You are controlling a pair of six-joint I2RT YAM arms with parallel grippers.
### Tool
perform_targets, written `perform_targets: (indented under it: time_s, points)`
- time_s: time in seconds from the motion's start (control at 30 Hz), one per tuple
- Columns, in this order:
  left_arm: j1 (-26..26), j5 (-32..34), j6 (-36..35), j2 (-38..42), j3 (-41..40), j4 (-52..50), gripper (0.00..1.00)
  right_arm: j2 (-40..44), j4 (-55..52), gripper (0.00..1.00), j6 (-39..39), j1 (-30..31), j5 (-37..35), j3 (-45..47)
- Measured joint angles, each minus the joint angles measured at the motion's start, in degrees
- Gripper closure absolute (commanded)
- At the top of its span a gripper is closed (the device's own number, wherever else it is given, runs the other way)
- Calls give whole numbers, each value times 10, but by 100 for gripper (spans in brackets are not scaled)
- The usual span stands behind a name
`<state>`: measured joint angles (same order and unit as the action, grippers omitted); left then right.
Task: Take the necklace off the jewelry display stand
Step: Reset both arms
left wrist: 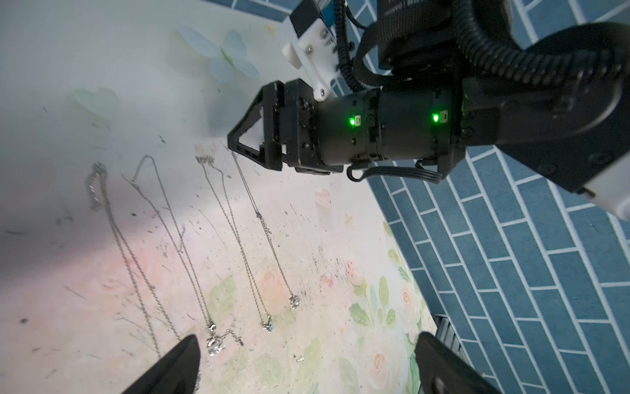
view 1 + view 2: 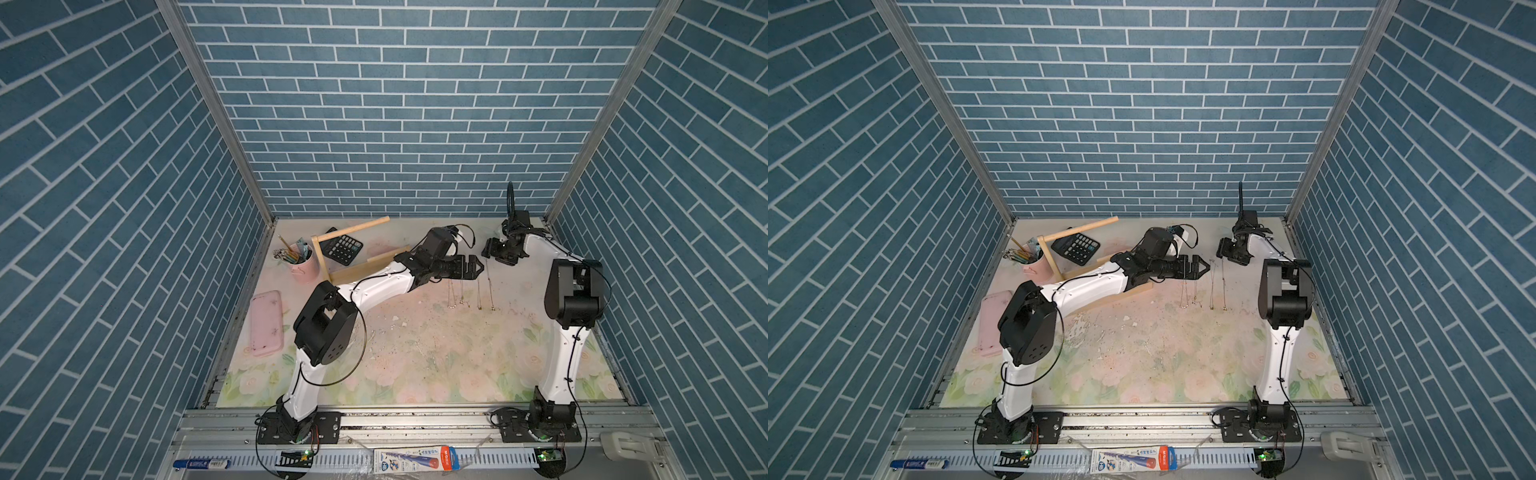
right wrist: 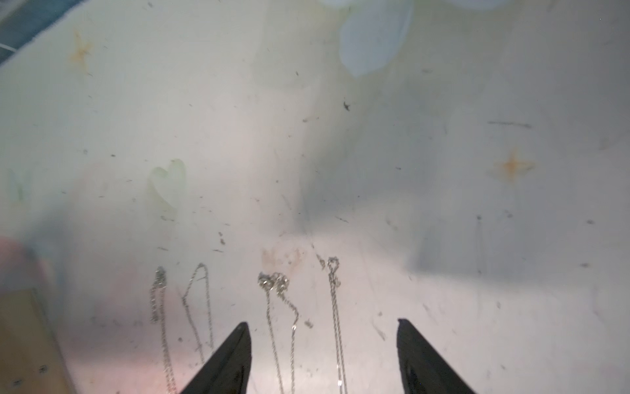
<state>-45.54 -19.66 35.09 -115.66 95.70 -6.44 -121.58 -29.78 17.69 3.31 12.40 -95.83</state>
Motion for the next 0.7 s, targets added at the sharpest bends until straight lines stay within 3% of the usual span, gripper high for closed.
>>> perform_targets:
  time_s: [0.17, 0.37, 0.5, 0.7]
  points:
    - [15, 43, -58, 75, -6, -38, 1, 90, 21, 25, 0, 0, -21, 54]
    - [53, 111, -113, 196, -76, -67, 1, 174, 63, 23, 0, 0, -73, 135]
    - [115, 169, -140, 267, -142, -91, 1, 211, 92, 21, 0, 0, -118, 200]
    - [259, 259, -154, 357, -241, -109, 1, 271, 136, 18, 1, 0, -214, 292]
